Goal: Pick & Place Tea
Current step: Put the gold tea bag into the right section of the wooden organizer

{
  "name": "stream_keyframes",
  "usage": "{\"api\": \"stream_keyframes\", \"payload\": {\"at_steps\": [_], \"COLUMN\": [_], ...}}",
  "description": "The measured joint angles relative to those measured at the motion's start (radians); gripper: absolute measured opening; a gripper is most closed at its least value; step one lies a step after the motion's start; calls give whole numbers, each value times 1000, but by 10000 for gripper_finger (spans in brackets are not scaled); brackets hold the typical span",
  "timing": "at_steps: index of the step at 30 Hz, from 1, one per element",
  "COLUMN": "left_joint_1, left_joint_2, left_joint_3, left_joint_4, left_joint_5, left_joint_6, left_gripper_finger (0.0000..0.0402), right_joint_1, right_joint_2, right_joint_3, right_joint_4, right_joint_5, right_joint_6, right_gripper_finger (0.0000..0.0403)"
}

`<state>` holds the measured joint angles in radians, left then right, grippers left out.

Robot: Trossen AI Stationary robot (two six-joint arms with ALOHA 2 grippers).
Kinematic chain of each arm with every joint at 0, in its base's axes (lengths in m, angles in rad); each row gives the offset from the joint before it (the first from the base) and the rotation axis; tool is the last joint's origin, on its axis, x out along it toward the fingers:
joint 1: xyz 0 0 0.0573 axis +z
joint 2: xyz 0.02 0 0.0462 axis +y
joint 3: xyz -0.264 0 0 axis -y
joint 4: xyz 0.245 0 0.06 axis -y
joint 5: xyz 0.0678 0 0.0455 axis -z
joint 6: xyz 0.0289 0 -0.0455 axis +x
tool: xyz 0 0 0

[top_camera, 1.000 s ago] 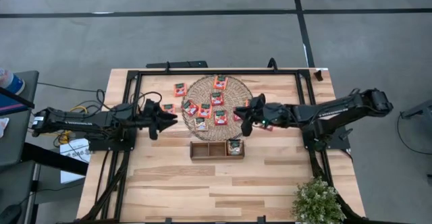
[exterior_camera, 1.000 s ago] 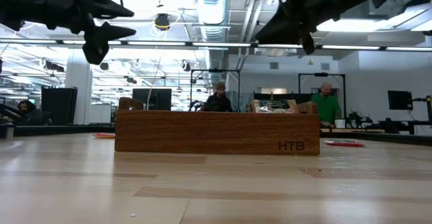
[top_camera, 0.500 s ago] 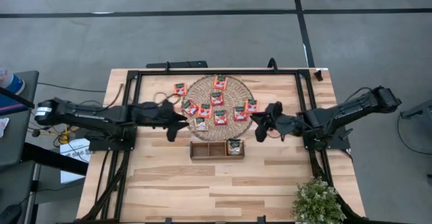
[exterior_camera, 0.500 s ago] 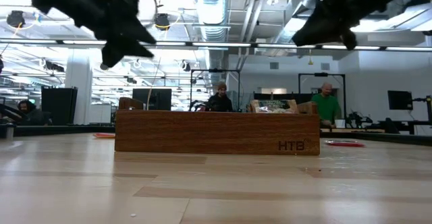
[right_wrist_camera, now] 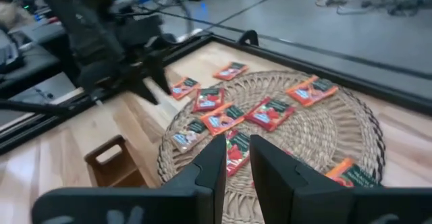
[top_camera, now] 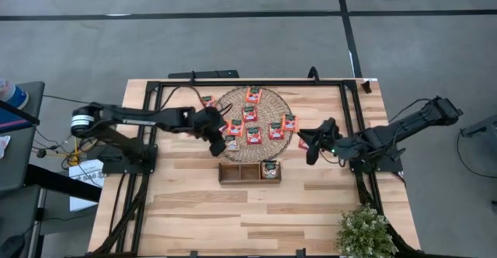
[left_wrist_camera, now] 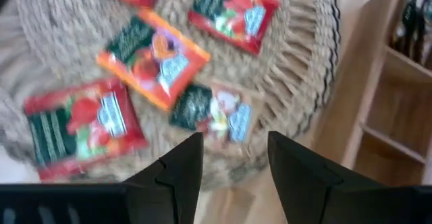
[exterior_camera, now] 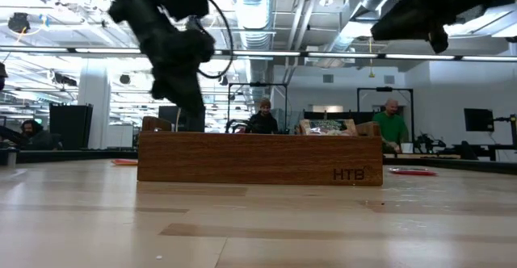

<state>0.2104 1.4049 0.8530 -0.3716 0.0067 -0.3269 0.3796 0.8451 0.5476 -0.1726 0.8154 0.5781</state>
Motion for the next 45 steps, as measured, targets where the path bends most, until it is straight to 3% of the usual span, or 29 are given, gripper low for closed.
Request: {"api": "stream_keyframes", "payload": {"at_steps": [8, 16, 20, 22, 28, 31, 37, 41, 45], "left_joint_1": [50, 59, 59, 59, 59, 59, 59, 59, 65], "left_joint_2": [85, 86, 86, 86, 86, 86, 86, 95, 153], "left_joint_3": [118, 121, 121, 121, 121, 121, 121, 121, 133], "left_joint_4": [-71, -132, -142, -141, -141, -141, -140, -138, -151], "left_joint_5": [40, 42, 56, 69, 86, 95, 94, 95, 130], "left_joint_6": [93, 80, 78, 74, 74, 72, 31, 25, 25], "left_gripper_finger": [158, 158, 158, 158, 158, 158, 158, 158, 158], "right_joint_1": [-21, -20, -90, -146, -385, -493, -590, -584, -582], "right_joint_2": [-108, -132, -125, -126, -123, -118, -141, -202, -258], "right_joint_3": [0, 0, 0, 0, 0, -2, -118, -217, -263], "right_joint_4": [2, 10, 39, 41, 170, 182, 346, 545, 571], "right_joint_5": [-1, -4, -19, -141, -703, -877, -1004, -1011, -1011], "right_joint_6": [-108, -82, -64, -114, -273, -295, -261, -242, -213], "right_gripper_finger": [60, 60, 60, 60, 60, 60, 60, 60, 60]}}
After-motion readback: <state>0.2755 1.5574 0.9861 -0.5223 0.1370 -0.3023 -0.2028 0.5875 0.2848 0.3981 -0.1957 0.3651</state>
